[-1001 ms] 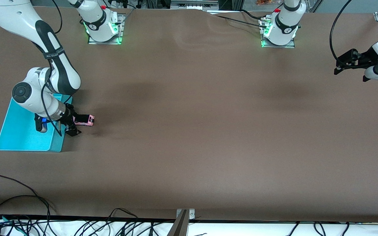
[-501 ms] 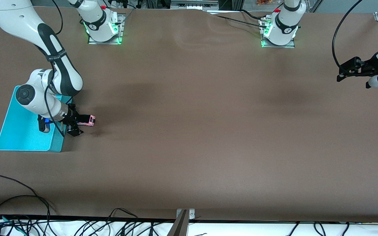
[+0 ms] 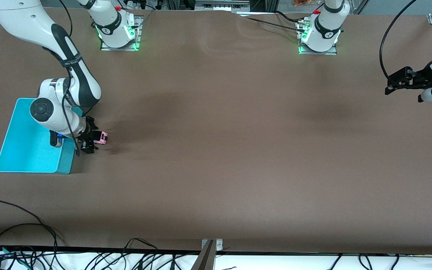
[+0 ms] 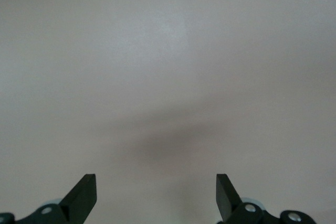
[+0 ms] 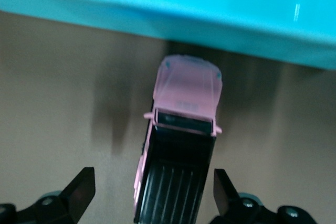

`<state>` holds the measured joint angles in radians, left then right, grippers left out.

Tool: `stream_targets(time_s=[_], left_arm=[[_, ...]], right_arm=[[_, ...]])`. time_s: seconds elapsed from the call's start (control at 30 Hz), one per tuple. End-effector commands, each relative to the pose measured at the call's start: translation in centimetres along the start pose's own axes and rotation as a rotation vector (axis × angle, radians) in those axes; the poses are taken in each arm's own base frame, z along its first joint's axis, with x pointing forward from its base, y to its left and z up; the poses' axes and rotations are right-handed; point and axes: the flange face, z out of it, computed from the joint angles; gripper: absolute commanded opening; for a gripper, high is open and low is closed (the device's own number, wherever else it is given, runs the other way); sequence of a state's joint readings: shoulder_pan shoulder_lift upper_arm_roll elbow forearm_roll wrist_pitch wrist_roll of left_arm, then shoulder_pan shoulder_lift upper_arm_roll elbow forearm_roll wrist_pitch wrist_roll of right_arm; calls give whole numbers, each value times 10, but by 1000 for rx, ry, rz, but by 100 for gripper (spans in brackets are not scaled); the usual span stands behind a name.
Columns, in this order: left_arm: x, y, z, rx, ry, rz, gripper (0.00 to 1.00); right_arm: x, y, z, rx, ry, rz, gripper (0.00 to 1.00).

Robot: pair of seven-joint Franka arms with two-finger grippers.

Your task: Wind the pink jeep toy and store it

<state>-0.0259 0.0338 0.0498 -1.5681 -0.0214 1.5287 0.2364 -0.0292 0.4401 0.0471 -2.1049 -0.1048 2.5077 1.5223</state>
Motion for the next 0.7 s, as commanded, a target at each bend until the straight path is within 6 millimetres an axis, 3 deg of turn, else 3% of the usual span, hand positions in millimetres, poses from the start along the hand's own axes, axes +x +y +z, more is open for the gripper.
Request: stream_targets(time_s=[0.0, 0.53, 0.6, 0.67], left_arm=[[4, 0, -5, -22, 0, -13, 100], [4, 0, -5, -20, 0, -13, 100], [4, 0, -5, -20, 0, -13, 100], [5, -1, -4, -20, -2, -13, 100]], right_arm=[[-5, 3, 13, -21, 27, -6, 100], [9, 3, 20, -22, 64, -36, 99], [9, 3, 20, -23, 64, -31, 87], [9, 3, 20, -22, 63, -27, 65]])
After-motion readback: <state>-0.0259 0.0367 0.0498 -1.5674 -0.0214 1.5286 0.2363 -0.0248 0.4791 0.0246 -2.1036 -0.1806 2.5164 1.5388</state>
